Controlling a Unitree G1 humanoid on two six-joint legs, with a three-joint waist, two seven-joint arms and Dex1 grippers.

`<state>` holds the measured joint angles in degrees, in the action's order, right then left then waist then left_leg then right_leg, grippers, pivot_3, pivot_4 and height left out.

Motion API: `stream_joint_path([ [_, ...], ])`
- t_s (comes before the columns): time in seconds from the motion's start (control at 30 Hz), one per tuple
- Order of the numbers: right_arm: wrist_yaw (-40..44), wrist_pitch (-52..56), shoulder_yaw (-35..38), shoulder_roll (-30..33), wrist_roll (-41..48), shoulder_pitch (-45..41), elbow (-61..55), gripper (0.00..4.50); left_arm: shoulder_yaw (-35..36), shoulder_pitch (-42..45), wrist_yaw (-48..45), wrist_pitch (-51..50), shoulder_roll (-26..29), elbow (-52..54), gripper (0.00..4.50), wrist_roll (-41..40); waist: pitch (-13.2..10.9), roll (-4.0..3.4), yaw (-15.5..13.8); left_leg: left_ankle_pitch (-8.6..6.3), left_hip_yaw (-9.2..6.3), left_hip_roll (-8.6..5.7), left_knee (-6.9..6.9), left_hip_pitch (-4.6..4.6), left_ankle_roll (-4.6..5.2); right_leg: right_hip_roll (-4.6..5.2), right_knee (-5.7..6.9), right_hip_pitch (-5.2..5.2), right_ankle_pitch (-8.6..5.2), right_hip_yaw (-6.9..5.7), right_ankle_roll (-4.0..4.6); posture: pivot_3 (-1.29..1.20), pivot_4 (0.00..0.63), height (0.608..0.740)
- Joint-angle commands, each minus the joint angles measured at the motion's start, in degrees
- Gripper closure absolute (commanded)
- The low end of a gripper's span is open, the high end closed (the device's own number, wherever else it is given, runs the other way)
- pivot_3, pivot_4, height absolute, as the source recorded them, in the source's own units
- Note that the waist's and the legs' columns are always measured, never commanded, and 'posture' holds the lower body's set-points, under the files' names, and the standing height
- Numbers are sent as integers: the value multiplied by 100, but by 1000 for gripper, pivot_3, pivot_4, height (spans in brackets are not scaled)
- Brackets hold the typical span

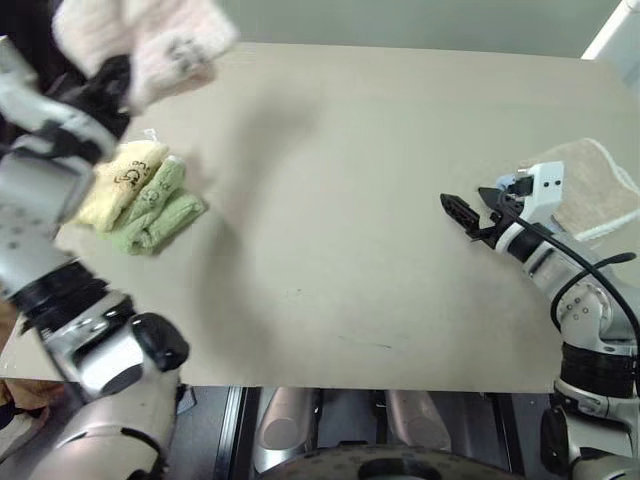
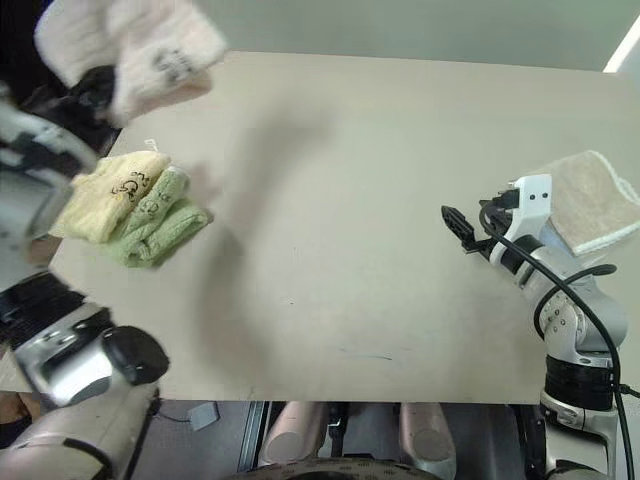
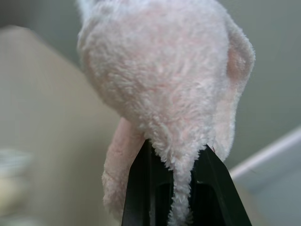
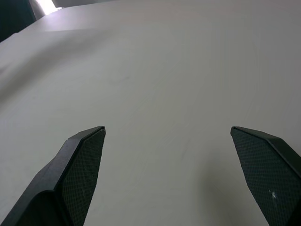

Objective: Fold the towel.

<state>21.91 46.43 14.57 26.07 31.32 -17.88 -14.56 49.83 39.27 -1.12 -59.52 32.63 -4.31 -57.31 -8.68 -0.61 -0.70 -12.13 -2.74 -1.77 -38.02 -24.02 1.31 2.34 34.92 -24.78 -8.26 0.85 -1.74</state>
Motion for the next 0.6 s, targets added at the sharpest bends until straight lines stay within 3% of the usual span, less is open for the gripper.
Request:
stream_joint_path([
  [0.03, 108, -174, -37, 44, 2, -189, -1, 0, 213, -561, -115, 113, 183, -11, 4487, -39, -1, 1, -22, -7, -1, -1, -1, 0, -2, 0, -1, 0, 6, 0, 17, 0, 150, 736],
  [0.17, 185, -225, -138, 70, -43, -279, 142, 0, 466, -1505, -250, 290, -44, -224, 3255, -80, 1, 5, -71, -17, -12, -5, -4, -5, -4, 2, 2, 1, 0, -3, 31, 0, 150, 736],
  [0.47, 208, -200, -229, 80, -39, -323, 115, 0, 388, -2204, -599, 373, -260, -62, 36, -380, -1, 10, -68, -53, -16, -4, -3, 0, -55, 1, 11, 0, 9, -5, 52, 0, 150, 736],
  [0.6, 174, -176, -232, 25, -24, -238, 65, 0, 466, -2457, -795, 494, -230, 10, 36, -557, -1, 10, -36, -58, -15, 3, -2, 3, -30, -4, 12, -2, 9, -5, 53, 0, 150, 736],
])
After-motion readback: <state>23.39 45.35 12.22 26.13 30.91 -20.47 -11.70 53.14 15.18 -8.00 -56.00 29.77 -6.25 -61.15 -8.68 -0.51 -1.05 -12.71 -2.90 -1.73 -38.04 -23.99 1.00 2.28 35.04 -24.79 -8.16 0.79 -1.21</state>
